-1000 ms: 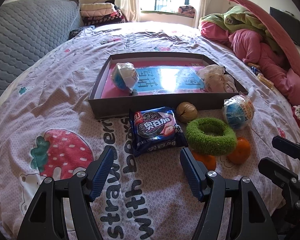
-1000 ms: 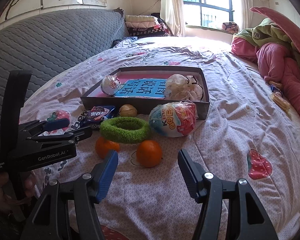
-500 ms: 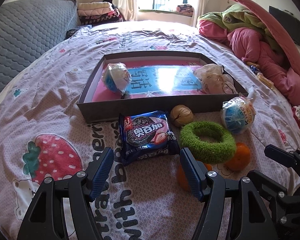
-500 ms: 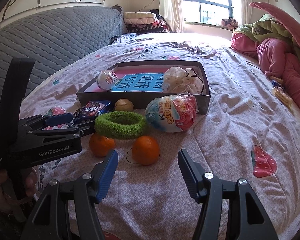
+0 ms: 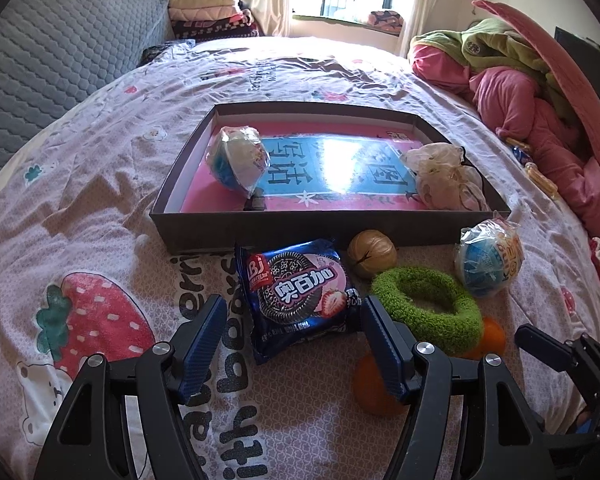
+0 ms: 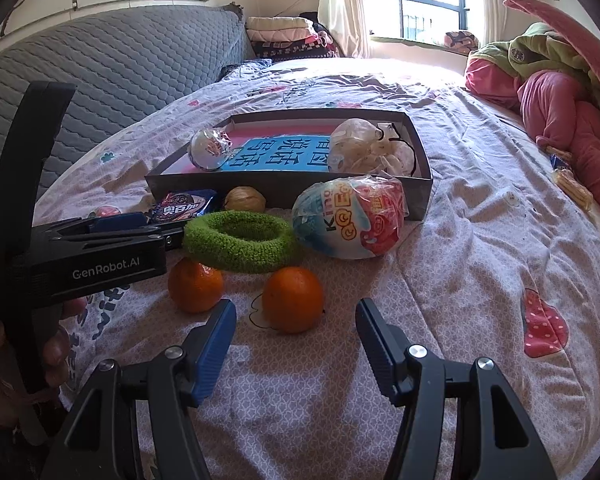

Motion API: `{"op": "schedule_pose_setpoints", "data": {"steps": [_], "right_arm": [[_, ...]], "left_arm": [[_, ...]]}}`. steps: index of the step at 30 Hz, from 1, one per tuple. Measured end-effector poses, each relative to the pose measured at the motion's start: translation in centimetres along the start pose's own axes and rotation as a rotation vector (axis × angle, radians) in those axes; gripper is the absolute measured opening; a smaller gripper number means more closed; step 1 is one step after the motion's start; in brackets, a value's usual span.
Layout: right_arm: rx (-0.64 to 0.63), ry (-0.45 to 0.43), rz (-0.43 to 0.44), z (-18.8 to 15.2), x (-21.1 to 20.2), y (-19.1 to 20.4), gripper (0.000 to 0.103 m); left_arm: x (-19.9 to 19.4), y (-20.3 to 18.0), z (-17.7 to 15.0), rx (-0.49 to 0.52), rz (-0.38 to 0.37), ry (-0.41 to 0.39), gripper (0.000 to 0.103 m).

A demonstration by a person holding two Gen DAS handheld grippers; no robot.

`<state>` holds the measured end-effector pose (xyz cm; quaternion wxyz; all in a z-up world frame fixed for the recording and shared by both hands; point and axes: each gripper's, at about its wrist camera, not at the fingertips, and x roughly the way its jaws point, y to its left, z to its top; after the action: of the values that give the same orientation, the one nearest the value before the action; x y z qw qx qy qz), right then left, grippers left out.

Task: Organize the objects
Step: 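Grasp an orange with the right tool while the left tool grasps the blue biscuit packet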

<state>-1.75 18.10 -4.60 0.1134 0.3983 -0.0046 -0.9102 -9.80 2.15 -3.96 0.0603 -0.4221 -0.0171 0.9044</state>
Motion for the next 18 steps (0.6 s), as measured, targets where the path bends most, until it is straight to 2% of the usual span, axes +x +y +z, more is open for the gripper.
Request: {"op": "schedule_pose_setpoints", "data": {"steps": [18], "right_arm": [[-0.033,0.013,-0.022,0.3,2.1,0.7,0.062]], "left_arm": [[2.4,-0.2,1.2,-0.040,0.043,0.038,0.074]]}}
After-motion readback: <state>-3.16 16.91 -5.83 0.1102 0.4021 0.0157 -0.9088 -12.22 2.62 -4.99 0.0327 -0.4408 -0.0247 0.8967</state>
